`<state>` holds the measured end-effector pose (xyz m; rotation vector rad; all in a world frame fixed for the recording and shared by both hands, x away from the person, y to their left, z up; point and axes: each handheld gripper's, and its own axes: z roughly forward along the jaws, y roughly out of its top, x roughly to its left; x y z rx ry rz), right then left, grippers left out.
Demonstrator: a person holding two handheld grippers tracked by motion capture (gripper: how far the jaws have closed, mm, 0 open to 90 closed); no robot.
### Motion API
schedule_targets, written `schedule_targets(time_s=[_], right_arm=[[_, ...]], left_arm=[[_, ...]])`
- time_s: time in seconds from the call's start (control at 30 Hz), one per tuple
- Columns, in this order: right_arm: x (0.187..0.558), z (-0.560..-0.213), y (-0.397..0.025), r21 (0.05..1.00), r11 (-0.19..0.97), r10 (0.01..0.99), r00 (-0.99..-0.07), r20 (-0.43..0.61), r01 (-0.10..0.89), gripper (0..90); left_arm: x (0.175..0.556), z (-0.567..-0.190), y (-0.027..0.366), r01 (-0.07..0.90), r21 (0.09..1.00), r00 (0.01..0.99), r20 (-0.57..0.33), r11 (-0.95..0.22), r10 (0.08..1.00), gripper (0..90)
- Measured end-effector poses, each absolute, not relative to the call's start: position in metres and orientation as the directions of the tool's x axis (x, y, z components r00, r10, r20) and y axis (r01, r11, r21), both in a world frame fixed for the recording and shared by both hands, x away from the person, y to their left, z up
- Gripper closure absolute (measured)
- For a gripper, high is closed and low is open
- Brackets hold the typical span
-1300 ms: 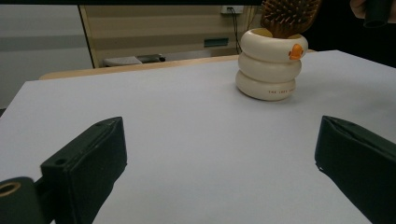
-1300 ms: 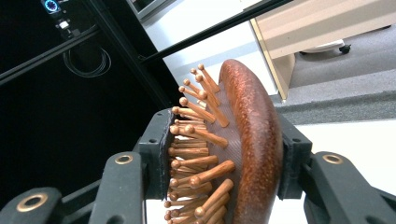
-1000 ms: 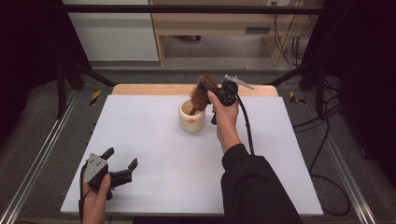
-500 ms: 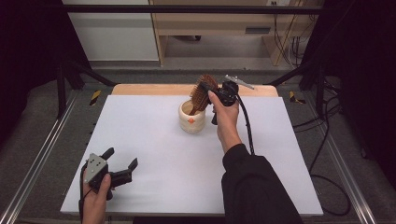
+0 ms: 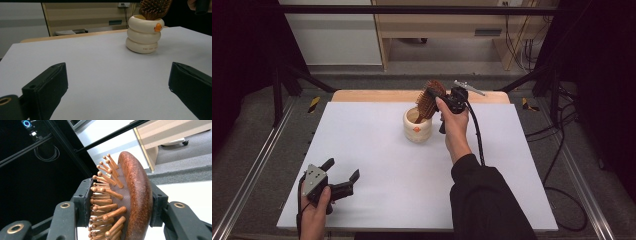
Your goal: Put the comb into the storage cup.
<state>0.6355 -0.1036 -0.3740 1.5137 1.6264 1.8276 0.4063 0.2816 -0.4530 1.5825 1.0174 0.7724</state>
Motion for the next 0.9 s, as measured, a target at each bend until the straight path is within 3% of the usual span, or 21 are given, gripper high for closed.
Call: schedule_targets(time_s=[0.9], right_arm=[[0.6362,-0.3743,-0.1055,0.844,-0.328,0.759,-0.413,0.503,0.424,43.3]], left_arm=[[0.4067,-0.4534,0.2814,0.228,0.97,0.431,-0.021,-0.087,0.902,2.3]])
